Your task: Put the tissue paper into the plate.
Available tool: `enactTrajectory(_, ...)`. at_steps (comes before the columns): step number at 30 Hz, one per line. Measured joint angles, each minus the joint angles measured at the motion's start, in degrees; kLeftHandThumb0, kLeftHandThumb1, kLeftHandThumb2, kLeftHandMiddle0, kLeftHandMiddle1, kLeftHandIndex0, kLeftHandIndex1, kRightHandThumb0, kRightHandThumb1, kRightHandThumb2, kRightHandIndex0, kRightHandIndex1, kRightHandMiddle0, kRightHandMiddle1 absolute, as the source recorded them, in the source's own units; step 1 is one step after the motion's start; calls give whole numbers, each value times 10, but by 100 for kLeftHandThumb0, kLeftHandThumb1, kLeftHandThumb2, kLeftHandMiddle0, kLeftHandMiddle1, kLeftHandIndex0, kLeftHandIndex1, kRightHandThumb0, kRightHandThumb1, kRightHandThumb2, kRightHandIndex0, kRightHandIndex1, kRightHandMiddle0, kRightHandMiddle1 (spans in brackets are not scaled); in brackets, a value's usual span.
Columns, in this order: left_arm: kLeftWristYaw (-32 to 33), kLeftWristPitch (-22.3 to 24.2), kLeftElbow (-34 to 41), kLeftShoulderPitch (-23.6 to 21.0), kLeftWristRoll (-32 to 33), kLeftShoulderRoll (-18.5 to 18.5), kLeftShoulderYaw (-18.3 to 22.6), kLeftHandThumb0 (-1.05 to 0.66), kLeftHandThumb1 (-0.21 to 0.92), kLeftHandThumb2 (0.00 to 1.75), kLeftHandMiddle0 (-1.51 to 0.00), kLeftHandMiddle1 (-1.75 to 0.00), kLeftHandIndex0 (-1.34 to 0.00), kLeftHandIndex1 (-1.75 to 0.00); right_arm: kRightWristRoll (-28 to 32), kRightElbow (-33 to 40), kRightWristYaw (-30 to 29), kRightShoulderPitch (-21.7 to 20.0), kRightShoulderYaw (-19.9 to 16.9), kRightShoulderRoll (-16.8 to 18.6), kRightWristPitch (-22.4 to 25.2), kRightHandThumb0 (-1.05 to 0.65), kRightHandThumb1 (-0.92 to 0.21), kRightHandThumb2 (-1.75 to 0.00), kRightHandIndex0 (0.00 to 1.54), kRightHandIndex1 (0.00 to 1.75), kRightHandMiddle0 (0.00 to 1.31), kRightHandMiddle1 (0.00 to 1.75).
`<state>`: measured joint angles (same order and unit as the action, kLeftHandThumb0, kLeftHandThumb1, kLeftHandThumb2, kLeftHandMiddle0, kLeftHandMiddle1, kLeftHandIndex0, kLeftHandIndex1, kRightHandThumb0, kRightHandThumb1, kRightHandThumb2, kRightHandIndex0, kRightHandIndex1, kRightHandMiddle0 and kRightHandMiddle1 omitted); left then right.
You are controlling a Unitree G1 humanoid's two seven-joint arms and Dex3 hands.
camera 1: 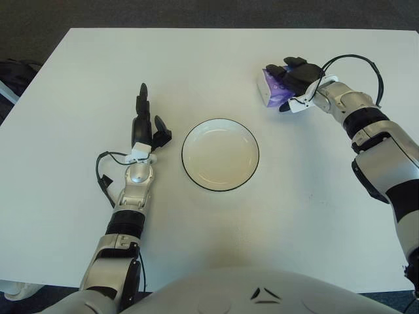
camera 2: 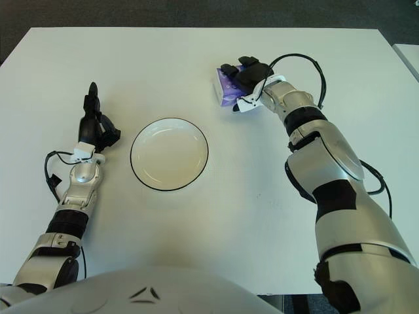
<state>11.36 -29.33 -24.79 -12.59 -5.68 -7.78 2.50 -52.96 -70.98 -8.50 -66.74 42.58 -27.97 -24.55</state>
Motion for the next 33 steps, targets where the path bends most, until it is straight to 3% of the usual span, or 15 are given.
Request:
enactTrajectory(20, 2, -1, 0, 0, 3, 0, 2, -95, 92, 117, -4, -1, 0, -2, 3, -10, -15, 3, 13, 7, 15, -105, -92, -38, 0, 0, 0, 0)
enactTrajectory(24, 4, -6, -1, 0, 4, 1, 4, -95, 92, 117, -3, 0, 0, -1, 10, -15, -24, 8, 6, 11, 17, -103, -92, -35, 21, 6, 0, 30)
enactTrajectory(25, 4, -7, -2, 0, 4, 1, 4, -95, 92, 116, -3, 0, 0, -1, 15, -16, -26, 10, 2, 13, 18, -99, -92, -30, 30, 10, 0, 49)
enactTrajectory(28, 6, -10, -2, 0, 4, 1, 5, -95, 92, 116, -2, 0, 0, -1, 29, -19, -36, 19, -11, 20, 23, -92, -92, -21, 40, 24, 0, 84)
enactTrajectory(29, 7, -11, -3, 0, 5, 1, 5, -95, 92, 116, -2, 0, 0, -1, 32, -19, -40, 22, -15, 22, 25, -89, -91, -19, 43, 48, 5, 115)
enactTrajectory(30, 7, -12, -3, 0, 5, 1, 5, -95, 92, 116, -2, 0, 0, -1, 36, -20, -44, 25, -19, 24, 27, -88, -90, -18, 44, 58, 6, 127)
enactTrajectory(31, 8, -12, -3, 0, 5, 1, 6, -95, 92, 116, -2, 0, 0, -1, 41, -20, -47, 28, -23, 26, 30, -83, -87, -17, 46, 86, 12, 144)
enactTrajectory(33, 9, -13, -4, 0, 5, 2, 6, -95, 92, 117, -2, 0, 0, 0, 48, -20, -56, 30, -29, 29, 34, -78, -81, -18, 49, 116, 20, 159)
